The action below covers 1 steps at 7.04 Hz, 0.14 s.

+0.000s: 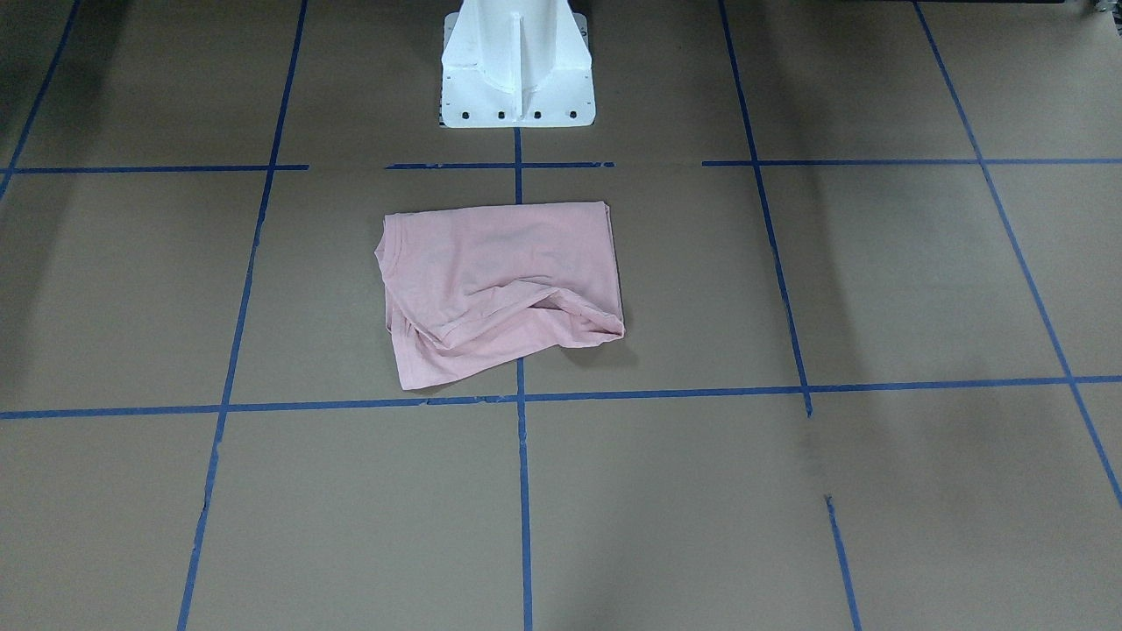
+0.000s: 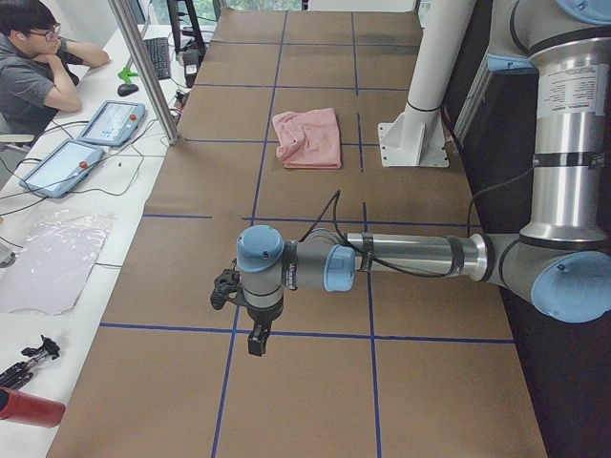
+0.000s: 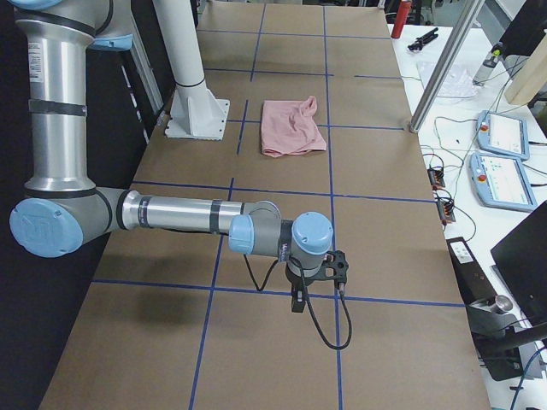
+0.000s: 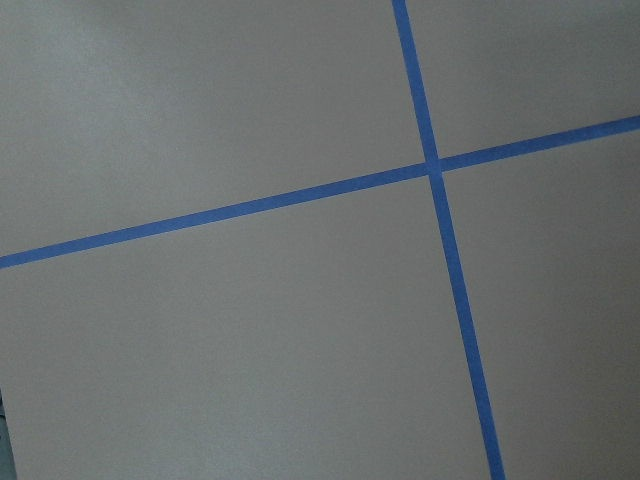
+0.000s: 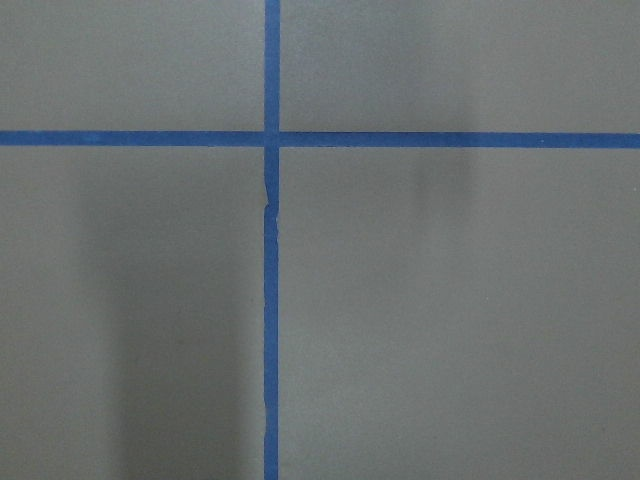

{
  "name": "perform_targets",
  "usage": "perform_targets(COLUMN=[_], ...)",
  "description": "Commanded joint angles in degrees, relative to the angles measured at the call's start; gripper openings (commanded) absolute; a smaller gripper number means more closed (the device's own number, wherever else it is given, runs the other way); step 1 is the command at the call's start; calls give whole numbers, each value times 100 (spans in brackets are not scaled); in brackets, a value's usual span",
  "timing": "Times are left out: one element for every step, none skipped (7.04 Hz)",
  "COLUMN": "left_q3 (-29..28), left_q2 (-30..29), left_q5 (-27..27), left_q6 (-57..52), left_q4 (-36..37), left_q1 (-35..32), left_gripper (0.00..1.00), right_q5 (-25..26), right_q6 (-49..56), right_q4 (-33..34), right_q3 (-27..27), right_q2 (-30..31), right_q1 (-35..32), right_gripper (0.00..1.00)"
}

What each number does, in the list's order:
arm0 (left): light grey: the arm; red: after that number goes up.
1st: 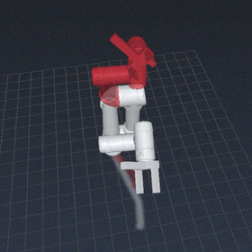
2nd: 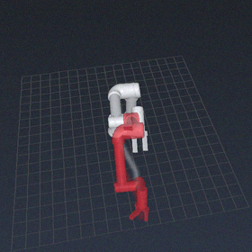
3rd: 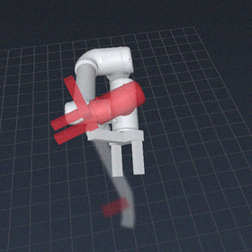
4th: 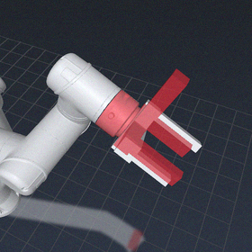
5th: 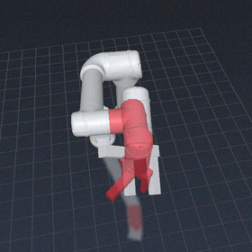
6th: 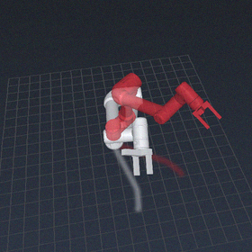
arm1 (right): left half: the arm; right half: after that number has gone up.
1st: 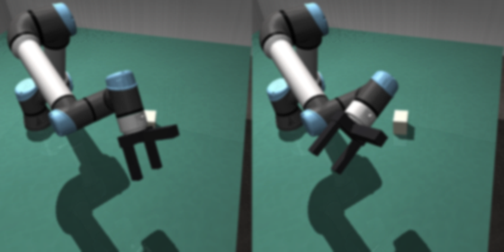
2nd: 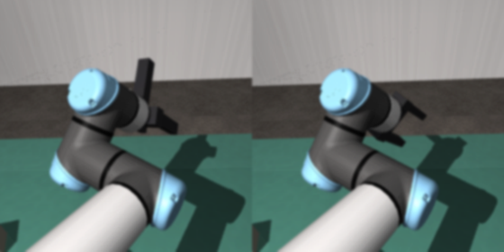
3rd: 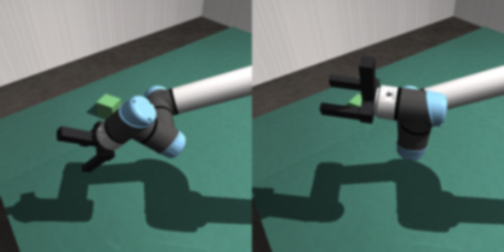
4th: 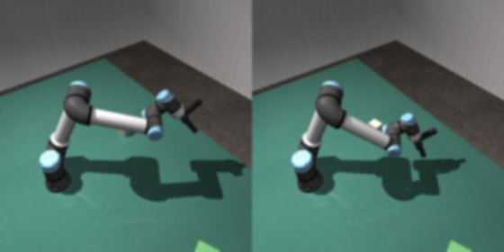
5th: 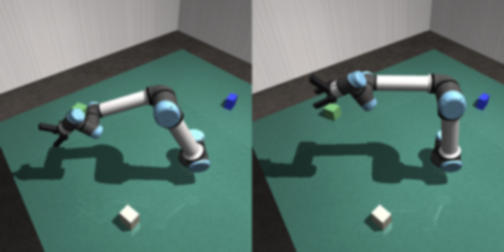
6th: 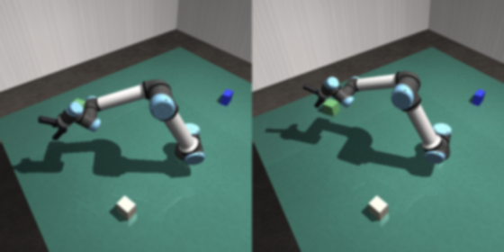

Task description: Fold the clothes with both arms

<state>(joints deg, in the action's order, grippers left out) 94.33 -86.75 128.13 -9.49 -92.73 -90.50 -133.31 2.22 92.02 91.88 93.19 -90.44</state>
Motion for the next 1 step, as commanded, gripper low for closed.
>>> perform_targets(left_q3=[-2], left_q2=[0], left_q5=[1], left_q6=[0], left_q4=[0], left_q1=[6], left_gripper=[100], right_q5=[7], right_q6=[15], right_q4=[0], right_q3=[-12], right_q2=[6], right_q1=[0], right_gripper=[100])
